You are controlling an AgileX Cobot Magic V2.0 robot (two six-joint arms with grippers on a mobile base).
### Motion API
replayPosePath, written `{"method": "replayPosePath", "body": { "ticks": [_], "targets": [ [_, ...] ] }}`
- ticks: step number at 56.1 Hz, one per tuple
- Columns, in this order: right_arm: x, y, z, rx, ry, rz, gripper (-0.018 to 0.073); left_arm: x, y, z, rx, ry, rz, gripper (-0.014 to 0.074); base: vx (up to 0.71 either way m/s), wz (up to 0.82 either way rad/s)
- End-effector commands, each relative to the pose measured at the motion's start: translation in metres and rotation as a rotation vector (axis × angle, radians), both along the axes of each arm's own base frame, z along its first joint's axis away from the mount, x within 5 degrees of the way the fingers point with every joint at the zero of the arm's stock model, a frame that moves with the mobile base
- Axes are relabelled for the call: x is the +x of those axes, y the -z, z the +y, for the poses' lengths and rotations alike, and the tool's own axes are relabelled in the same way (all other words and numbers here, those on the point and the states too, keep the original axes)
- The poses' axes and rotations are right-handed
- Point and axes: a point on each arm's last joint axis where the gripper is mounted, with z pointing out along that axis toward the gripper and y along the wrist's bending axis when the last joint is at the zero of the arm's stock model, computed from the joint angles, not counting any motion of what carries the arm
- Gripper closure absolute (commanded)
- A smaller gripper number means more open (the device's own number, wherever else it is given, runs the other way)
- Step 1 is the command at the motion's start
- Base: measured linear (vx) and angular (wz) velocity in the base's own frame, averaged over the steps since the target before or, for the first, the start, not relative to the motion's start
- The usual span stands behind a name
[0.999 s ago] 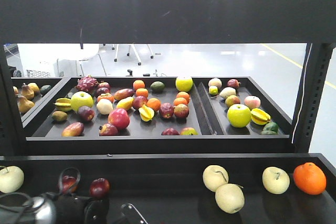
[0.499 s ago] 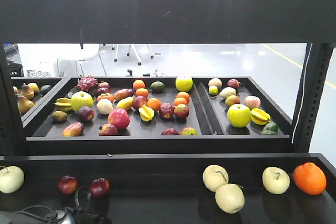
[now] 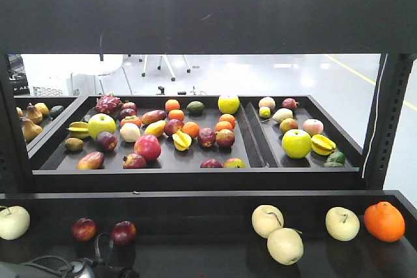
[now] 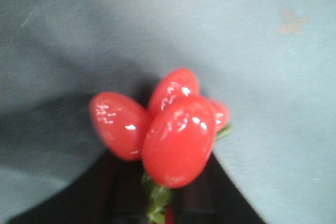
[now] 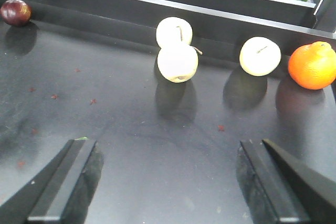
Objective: Pick snacks and fruit into basket
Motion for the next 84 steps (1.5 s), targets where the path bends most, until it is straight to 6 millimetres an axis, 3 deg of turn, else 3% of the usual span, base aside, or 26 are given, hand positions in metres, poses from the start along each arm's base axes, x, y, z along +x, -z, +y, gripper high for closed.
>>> {"method": "replayPosePath", "body": {
  "ticks": [1, 7, 16, 27, 33, 43, 53, 65, 74, 84],
  "targets": [
    [0.006, -0.016, -0.002, -0.01, 0.019, -0.101, -0.0033, 0.005, -0.019, -0.003, -0.023, -0.037, -0.045, 0.0608, 0.0, 0.0],
    [0.006, -0.016, -0.002, -0.01, 0.02, -0.104, -0.0033, 0.009, -0.031, 0.001, -0.035, -0.108, -0.058, 0.0606, 0.0, 0.0],
    [0.006, -0.017, -0.003, -0.01, 0.022, -0.114, -0.0033, 0.02, -0.073, 0.016, -0.106, -0.211, -0.149, 0.0605, 0.0, 0.0],
    [0.006, -0.017, -0.003, 0.005, 0.028, -0.113, -0.0033, 0.03, -0.151, 0.048, -0.274, -0.391, -0.344, 0.0603, 0.0, 0.0],
    [0.008, -0.013, 0.0, 0.049, 0.029, -0.03, -0.0015, 0.029, -0.193, 0.069, -0.336, -0.491, -0.469, 0.0602, 0.0, 0.0],
    [0.034, -0.016, 0.007, 0.012, -0.035, 0.141, 0.0003, 0.012, -0.253, 0.105, -0.421, -0.646, -0.708, 0.0602, 0.0, 0.0],
    [0.07, -0.02, 0.023, -0.069, -0.16, 0.248, 0.0001, -0.031, -0.26, 0.133, -0.411, -0.719, -0.811, 0.0602, 0.0, 0.0],
    [0.115, -0.009, 0.088, -0.109, -0.339, 0.333, 0.0001, -0.083, -0.246, 0.148, -0.403, -0.774, -0.879, 0.0598, 0.0, 0.0],
    [0.151, 0.016, 0.122, -0.094, -0.296, 0.494, 0.0001, -0.112, -0.243, 0.15, -0.44, -0.813, -0.851, 0.0597, 0.0, 0.0],
    [0.178, 0.042, 0.14, -0.102, -0.248, 0.587, -0.0002, -0.131, -0.251, 0.152, -0.474, -0.813, -0.876, 0.0597, 0.0, 0.0]
  ]
}}
